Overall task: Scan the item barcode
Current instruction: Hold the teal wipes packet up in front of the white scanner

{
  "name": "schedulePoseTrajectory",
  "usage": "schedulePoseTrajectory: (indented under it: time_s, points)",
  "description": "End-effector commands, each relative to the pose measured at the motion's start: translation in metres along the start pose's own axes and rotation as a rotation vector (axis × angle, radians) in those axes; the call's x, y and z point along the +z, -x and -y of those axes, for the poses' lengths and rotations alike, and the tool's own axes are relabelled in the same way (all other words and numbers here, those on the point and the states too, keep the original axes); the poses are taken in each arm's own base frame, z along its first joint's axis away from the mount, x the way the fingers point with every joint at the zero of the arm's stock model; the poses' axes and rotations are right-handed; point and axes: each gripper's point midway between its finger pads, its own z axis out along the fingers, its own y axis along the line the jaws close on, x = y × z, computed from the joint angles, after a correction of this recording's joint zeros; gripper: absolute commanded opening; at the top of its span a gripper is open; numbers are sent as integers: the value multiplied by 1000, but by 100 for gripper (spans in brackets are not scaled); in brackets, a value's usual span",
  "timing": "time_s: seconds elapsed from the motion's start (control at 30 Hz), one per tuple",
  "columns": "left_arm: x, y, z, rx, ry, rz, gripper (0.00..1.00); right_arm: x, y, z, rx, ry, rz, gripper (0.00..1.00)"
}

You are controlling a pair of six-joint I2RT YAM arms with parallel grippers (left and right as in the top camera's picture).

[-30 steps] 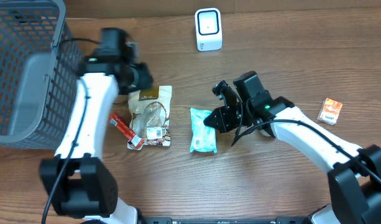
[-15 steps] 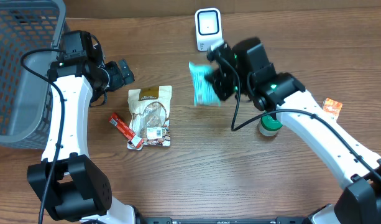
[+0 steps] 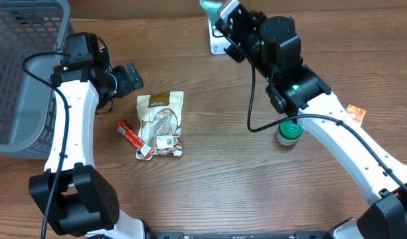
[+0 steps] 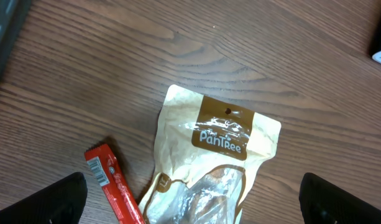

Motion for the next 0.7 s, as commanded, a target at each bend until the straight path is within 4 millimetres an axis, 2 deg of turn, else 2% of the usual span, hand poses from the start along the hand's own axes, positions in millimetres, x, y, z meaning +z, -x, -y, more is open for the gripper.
schedulePoseTrajectory:
  time_s: [0.0,0.17,0.37,0.5,0.67]
  points:
    - [-6,6,1,-13,-2,22,100,11,7,23,-140,-127,23,4]
    - [-6,6,1,-13,-2,22,99,38,-6,21,-205,-189,64,4]
    - [-6,6,1,-13,-2,22,100,64,-24,13,-201,-243,119,4]
    - [-6,6,1,-13,-2,22,100,76,-44,10,-192,-294,117,4]
    - [-6,6,1,-13,-2,22,100,93,-74,-5,-194,-287,98,4]
